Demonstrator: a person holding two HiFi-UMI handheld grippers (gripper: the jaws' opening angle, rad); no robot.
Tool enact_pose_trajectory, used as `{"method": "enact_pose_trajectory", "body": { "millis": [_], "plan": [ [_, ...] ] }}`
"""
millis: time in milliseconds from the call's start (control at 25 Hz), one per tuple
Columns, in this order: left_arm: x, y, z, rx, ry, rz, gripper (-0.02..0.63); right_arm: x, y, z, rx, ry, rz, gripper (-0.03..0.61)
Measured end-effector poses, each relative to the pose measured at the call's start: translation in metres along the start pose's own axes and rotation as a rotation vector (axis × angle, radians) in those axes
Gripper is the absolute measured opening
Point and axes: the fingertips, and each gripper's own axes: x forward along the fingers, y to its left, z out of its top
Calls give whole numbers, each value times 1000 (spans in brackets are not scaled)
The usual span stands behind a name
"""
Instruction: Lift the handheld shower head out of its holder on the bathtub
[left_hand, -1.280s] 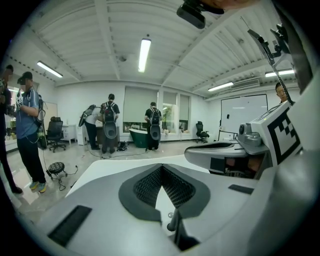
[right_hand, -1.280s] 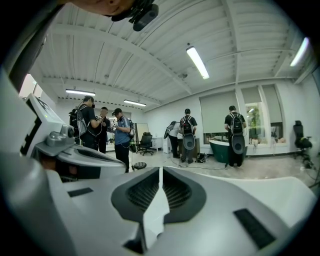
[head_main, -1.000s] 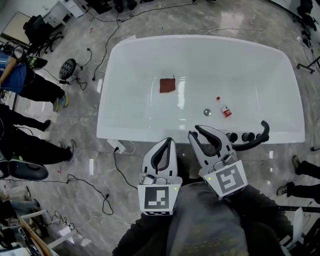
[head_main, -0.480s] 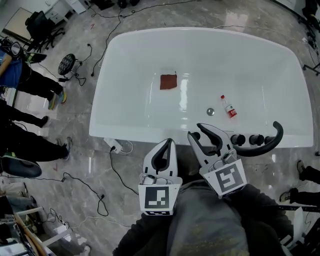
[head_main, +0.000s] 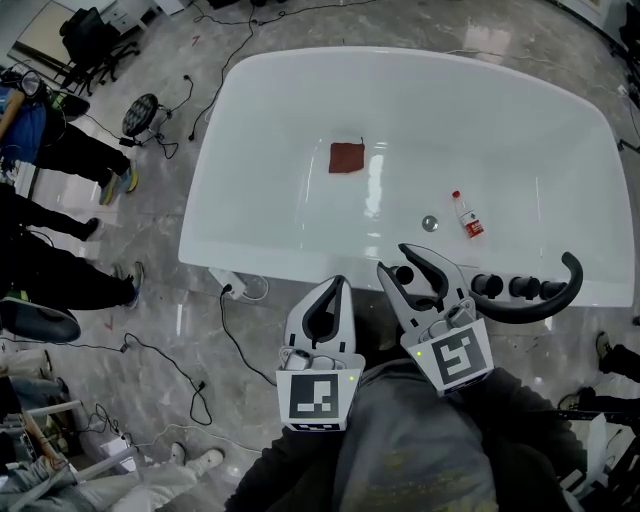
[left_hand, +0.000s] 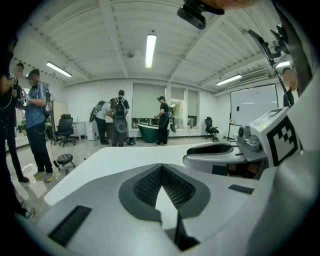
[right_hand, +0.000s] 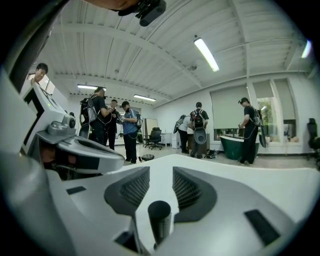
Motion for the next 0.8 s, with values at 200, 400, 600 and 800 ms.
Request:
{"method": "enact_pose_trajectory", "body": {
  "millis": [200,400,600,800],
  "plan": [
    [11,4,-30,-8,3,7,3,10,-3,-30,-9,-1,-6,143],
    [17,2,-54,-24,37,-13,3,11,2,-59,5,43,-4,143],
    [26,-5,-67,-32,60,-35,3,10,-3,-79,20,71,-28,144],
    [29,-5,-69,-26,67,-37,3,11,-4,-80,17,69,-36,143]
  ]
}}
